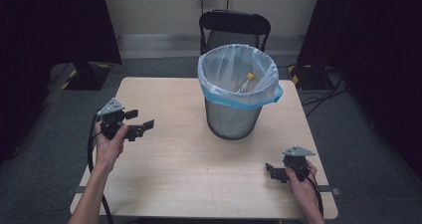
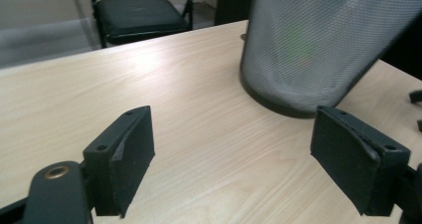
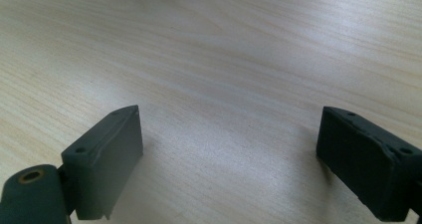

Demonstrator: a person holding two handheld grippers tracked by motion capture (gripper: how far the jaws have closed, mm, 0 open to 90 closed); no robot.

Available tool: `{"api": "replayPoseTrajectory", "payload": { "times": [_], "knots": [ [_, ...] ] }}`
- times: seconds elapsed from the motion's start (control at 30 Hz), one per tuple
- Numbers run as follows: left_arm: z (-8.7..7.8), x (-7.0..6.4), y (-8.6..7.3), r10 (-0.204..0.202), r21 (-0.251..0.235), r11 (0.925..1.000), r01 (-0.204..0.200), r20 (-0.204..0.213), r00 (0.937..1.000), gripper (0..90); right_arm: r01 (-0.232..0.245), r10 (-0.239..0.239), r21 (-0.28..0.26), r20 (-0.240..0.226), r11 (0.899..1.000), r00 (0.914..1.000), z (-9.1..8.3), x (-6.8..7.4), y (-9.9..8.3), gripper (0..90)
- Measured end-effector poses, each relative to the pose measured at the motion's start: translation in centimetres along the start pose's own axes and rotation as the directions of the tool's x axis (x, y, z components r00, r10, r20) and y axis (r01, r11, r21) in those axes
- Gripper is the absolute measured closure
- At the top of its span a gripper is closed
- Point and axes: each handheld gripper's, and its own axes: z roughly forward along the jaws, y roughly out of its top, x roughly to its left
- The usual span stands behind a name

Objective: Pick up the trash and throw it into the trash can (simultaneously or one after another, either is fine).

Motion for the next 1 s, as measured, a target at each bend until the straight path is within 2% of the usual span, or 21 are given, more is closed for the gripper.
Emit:
{"api": "replayPoseTrajectory", "payload": {
  "times": [0.07,0.13,0.17,0.27,0.33,0.37,0.5,0.57,0.67,0.73,0.77,0.93,1.0],
  "knots": [
    [0.0,0.0,-0.9,-0.006,0.033,0.9994,0.006,-0.005,1.0,19.4,0.0,0.0,0.0,0.0,1.0,1.0,0.0,0.0,0.0,10.0],
    [0.1,-0.1,-2.0,0.007,0.081,0.9967,-0.005,-0.018,0.9998,19.8,0.0,0.0,0.0,0.0,1.0,1.0,0.0,0.0,0.0,10.1],
    [0.2,-0.1,-2.6,0.012,0.092,0.9957,-0.008,-0.045,0.9989,19.8,0.0,0.0,0.0,0.0,1.0,1.0,0.0,0.0,0.0,10.0],
    [0.2,0.2,-4.2,-0.001,0.122,0.9925,0.011,-0.081,0.9968,20.0,0.0,0.0,0.0,0.0,1.0,1.0,0.0,0.0,0.0,10.1],
    [0.1,0.5,-5.2,-0.007,0.152,0.9882,0.02,-0.084,0.9964,19.8,0.0,0.0,0.0,0.0,1.0,1.0,0.0,0.0,0.0,10.0],
    [0.1,0.6,-5.7,0.0,0.162,0.9866,0.016,-0.1,0.9949,19.5,0.0,0.0,0.0,0.0,1.0,1.0,0.0,0.0,0.0,10.1],
    [0.0,0.5,-7.0,-0.007,0.188,0.9818,0.029,-0.116,0.9932,19.6,0.0,0.0,0.0,0.0,1.0,1.0,0.0,0.0,0.0,10.1],
    [0.3,0.4,-8.0,-0.011,0.214,0.9763,0.033,-0.104,0.9945,19.6,0.0,0.0,0.0,0.0,1.0,1.0,0.0,0.0,0.0,10.1],
    [1.2,0.0,-9.3,0.013,0.28,0.96,0.016,-0.102,0.9947,20.1,0.0,0.0,0.0,0.0,1.0,1.0,0.0,0.0,0.0,10.0],
    [1.6,-0.2,-9.9,-0.004,0.291,0.9562,0.031,-0.091,0.9959,20.3,0.0,0.0,0.0,0.0,1.0,1.0,0.0,0.0,0.0,10.0],
    [1.8,-0.3,-10.1,0.011,0.297,0.9546,0.02,-0.104,0.9945,20.2,0.0,0.0,0.0,0.0,1.0,1.0,0.0,0.0,0.0,10.0],
    [2.1,-0.5,-10.8,0.003,0.307,0.9512,0.033,-0.118,0.993,18.7,-0.003,0.003,0.001,0.002,1.0,1.0,0.0,0.0,0.0,9.9],
    [2.2,-0.5,-11.0,0.018,0.307,0.9514,0.02,-0.123,0.9923,18.6,-0.003,0.003,0.001,0.002,1.0,1.0,0.0,0.0,0.0,9.9]
  ]
}}
